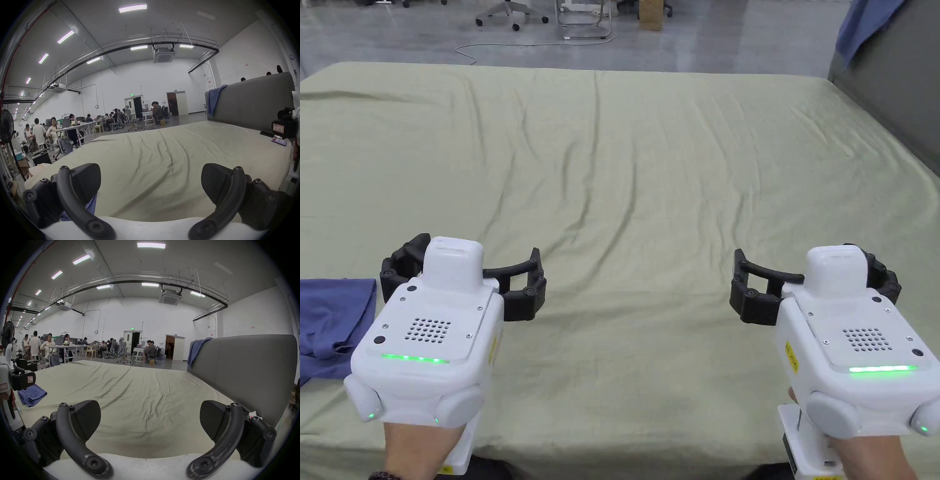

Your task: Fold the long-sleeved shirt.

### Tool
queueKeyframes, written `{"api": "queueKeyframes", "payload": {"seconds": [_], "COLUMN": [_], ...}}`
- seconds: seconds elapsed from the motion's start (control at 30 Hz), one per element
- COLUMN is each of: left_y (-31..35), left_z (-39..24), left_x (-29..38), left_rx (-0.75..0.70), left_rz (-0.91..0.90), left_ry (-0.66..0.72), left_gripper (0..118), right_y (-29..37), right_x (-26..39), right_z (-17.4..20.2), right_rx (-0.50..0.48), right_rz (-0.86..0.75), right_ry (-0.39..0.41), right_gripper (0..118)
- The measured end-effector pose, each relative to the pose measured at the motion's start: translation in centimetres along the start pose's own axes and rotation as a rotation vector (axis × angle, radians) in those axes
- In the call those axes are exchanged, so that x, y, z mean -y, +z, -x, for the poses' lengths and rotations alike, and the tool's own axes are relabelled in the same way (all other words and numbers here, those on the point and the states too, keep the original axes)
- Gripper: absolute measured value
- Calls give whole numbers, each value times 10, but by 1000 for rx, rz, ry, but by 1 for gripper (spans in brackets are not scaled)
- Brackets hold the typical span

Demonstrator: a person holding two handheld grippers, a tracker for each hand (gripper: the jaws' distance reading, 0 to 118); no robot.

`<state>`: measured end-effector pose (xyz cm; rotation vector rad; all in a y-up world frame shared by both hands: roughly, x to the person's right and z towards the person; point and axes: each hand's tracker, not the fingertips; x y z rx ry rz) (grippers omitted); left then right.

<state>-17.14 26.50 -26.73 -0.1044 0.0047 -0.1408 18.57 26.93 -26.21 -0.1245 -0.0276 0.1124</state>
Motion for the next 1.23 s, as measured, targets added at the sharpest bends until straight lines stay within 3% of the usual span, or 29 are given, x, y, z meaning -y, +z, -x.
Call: {"api": "queueKeyframes", "payload": {"seconds": [0.57,0.73,0.97,1.23], "left_y": [0,0,-1,0], "left_z": [0,0,0,0], "left_x": [0,-1,0,0], "left_rx": [-15,-13,-16,-19], "left_rz": [-12,-15,-10,-7], "left_ry": [-7,-5,-17,-23], "left_gripper": [118,118,118,118], "right_y": [0,-4,-9,-7], "right_x": [0,-15,-36,-30], "right_z": [1,0,12,25], "right_rx": [-10,-27,123,202], "right_rz": [5,157,312,241], "right_ry": [-2,-59,-144,-38], "right_gripper": [118,118,118,118]}}
